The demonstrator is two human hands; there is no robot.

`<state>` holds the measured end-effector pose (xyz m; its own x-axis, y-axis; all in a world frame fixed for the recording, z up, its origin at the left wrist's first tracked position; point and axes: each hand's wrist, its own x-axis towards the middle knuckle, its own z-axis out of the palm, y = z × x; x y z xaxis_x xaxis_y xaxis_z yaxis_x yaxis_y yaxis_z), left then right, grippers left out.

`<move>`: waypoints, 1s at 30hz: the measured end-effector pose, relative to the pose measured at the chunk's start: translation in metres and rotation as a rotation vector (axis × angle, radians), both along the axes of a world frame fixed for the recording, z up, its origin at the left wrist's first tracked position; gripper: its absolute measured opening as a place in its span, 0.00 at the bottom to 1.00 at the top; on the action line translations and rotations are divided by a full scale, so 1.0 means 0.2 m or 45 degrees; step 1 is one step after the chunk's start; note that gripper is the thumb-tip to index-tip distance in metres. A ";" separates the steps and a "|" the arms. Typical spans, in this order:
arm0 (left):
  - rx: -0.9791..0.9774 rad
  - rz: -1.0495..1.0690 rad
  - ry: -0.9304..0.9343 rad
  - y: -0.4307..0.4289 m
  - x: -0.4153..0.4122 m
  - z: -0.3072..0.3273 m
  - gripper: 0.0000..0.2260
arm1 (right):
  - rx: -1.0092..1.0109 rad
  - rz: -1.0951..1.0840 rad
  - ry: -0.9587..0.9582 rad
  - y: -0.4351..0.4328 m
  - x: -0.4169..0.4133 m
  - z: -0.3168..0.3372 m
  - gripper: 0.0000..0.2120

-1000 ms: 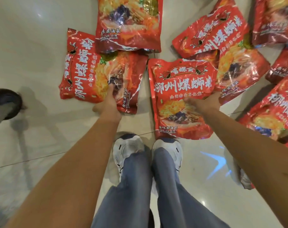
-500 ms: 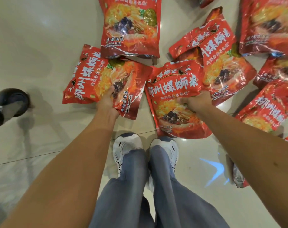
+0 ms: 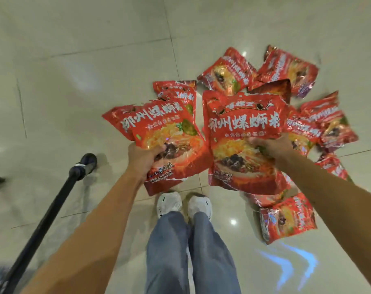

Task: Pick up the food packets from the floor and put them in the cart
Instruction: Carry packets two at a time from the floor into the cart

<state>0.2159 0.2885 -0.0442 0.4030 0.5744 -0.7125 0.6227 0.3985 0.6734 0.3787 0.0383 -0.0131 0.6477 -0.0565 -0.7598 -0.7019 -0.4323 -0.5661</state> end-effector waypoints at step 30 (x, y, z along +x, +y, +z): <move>0.892 0.136 -0.704 0.55 0.01 2.98 0.16 | 0.850 0.901 -0.522 0.66 0.58 2.85 0.30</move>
<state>0.2171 0.3977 0.5518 0.5039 0.8585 0.0951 0.1204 -0.1788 0.9765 0.4953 0.1706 0.5560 0.5842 0.7832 -0.2129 -0.1124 -0.1817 -0.9769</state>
